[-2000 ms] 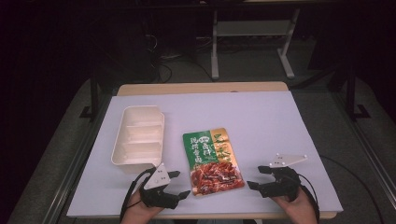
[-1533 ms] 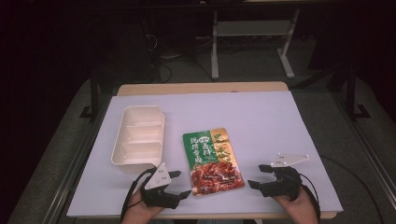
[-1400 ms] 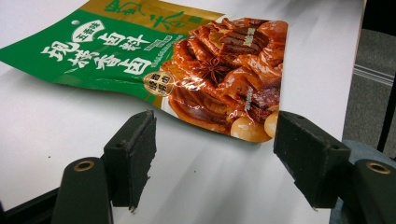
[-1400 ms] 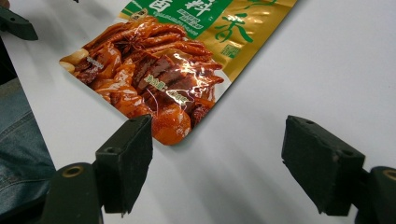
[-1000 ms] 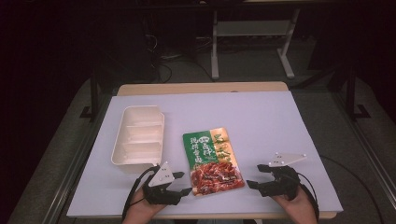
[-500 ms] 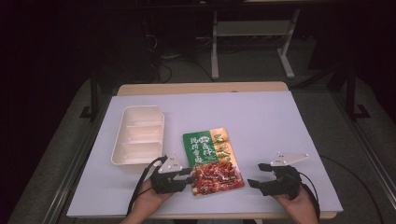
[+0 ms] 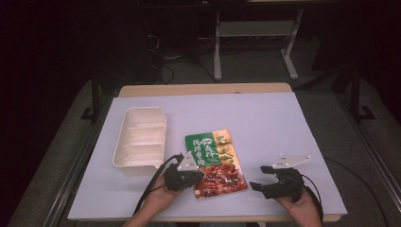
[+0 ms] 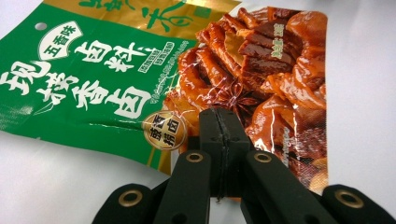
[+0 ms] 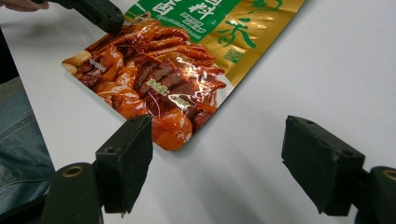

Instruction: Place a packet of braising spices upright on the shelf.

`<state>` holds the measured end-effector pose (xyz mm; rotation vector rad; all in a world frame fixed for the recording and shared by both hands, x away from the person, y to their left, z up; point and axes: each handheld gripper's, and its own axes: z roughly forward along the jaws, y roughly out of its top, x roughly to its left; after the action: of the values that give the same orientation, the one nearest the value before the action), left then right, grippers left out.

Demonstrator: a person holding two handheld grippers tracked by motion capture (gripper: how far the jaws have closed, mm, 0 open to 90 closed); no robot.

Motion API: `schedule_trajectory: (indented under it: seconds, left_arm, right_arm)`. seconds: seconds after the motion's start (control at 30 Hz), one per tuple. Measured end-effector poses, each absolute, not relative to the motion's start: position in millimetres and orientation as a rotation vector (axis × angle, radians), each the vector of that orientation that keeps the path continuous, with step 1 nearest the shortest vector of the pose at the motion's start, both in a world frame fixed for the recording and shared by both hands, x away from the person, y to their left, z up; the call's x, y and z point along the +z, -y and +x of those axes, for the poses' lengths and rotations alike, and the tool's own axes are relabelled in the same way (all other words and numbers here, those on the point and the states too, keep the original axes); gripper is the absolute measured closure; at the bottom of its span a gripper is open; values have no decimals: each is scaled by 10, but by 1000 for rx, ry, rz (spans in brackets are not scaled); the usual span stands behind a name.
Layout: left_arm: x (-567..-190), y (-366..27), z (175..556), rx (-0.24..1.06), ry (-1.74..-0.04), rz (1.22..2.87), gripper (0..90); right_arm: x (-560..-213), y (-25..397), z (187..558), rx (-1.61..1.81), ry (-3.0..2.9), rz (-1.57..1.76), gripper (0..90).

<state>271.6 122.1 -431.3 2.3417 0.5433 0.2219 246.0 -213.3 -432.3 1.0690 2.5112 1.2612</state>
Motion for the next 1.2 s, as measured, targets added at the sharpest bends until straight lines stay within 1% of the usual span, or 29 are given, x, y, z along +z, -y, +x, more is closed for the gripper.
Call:
schedule_trajectory:
  seconds: [0.17, 0.47, 0.63, 0.77, 0.87, 1.0, 1.1, 1.13, 1.2]
  left_arm:
    - [-4313, -1181, 2716, 202, -536, 2353, 900]
    - [-4342, -1127, 2712, 184, -515, 2428, 900]
    - [-4357, -1126, 2708, 169, -526, 2450, 900]
    - [-4360, -1136, 2718, 155, -529, 2453, 900]
    - [-4364, -1128, 2705, 169, -524, 2450, 900]
    - [-4361, -1135, 2714, 158, -526, 2453, 900]
    - [-4364, -1140, 2719, 167, -519, 2452, 900]
    - [-4367, -1139, 2711, 170, -521, 2449, 900]
    - [-4368, -1139, 2699, 182, -513, 2448, 900]
  right_arm:
    - [-4322, 2114, 2456, 1256, -2512, 1068, 239]
    - [-4332, 2114, 2457, 1254, -2510, 1065, 239]
    - [-4324, 2092, 2498, 1276, -2501, 1094, 220]
    - [-4293, 2027, 2593, 1283, -2520, 1098, 215]
    - [-4250, 1966, 2705, 1264, -2534, 1092, 210]
    - [-4194, 1890, 2896, 1256, -2534, 1089, 202]
    - [-4165, 1846, 2988, 1254, -2532, 1090, 202]
    - [-4150, 1790, 3094, 1238, -2548, 1103, 200]
    - [-4139, 1752, 3171, 1215, -2560, 1105, 198]
